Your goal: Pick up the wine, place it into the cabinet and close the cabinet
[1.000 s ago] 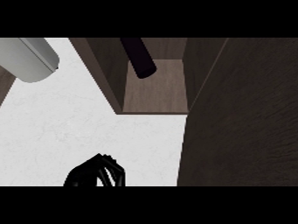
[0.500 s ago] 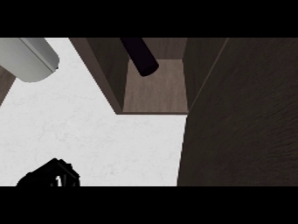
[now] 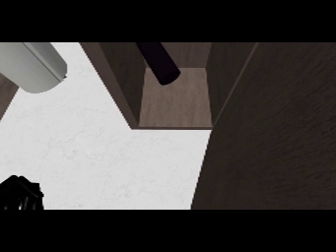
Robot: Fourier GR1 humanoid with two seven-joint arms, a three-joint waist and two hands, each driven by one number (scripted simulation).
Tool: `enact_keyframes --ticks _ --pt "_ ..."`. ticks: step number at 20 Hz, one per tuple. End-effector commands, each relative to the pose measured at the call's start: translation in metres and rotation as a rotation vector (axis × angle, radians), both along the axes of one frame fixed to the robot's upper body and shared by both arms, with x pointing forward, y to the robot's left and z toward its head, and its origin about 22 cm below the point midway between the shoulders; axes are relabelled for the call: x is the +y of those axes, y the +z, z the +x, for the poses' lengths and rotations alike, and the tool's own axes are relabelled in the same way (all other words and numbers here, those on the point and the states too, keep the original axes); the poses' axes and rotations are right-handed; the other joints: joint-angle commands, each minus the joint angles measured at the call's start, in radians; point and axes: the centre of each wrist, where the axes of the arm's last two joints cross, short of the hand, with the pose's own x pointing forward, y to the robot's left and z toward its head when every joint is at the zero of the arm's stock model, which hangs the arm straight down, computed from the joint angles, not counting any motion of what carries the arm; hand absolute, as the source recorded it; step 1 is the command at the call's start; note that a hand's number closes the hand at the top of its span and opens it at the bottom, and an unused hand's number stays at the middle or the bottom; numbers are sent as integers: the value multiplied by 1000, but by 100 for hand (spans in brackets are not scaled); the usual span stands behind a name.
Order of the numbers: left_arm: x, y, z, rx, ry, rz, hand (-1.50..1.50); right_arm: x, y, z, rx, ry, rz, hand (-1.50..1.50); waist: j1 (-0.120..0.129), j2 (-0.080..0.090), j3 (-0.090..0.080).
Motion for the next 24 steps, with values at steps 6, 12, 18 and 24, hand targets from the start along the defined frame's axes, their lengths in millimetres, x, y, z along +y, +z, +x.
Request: enact_keyframes --ticks 6,12,18,24 --pt "48 10 -4 9 7 8 150 56 44 -25 -208 41 -59 150 -2 -11 -3" --pt "55 15 -6 5 -13 2 150 103 43 -23 -206 64 -71 150 6 -7 -3" --pt "71 17 -6 22 -24 -4 150 118 39 -19 -176 69 -71 150 27 -9 -6" --pt "80 15 -7 16 -37 -16 150 123 35 -9 -174 58 -60 150 50 -3 -9"
